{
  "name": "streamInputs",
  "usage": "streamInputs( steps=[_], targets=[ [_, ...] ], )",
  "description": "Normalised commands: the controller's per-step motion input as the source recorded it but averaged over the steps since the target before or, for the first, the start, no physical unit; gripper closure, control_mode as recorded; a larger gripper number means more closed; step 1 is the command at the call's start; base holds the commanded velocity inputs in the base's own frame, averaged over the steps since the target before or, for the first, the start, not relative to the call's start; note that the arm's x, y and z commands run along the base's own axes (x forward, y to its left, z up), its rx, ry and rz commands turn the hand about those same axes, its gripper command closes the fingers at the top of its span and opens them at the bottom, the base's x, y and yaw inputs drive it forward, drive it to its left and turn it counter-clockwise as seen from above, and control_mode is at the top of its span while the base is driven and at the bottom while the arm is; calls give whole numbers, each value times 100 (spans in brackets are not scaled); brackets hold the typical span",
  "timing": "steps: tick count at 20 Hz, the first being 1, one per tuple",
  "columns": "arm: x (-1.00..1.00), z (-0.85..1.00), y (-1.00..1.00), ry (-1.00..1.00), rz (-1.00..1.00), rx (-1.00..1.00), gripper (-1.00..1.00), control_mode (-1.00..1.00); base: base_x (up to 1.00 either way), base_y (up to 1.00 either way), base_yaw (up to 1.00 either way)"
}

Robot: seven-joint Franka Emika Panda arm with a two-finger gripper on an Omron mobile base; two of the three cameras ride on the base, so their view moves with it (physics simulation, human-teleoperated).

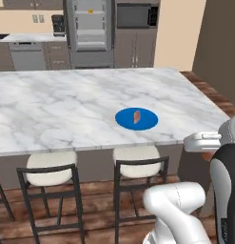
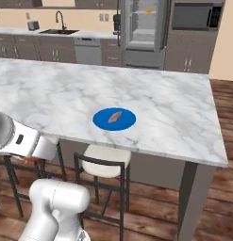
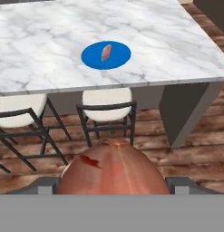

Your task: Take the cheese, steak, and onion from the fridge and place them on the plate on the dining counter to create an appetizer plate.

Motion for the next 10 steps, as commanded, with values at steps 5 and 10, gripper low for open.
streamInputs(
  steps=[5,10],
  targets=[
    [0,0,0,0,0,0,100,100,100,37,-8],
    [0,0,0,0,0,0,100,100,100,-14,-7]
  ],
)
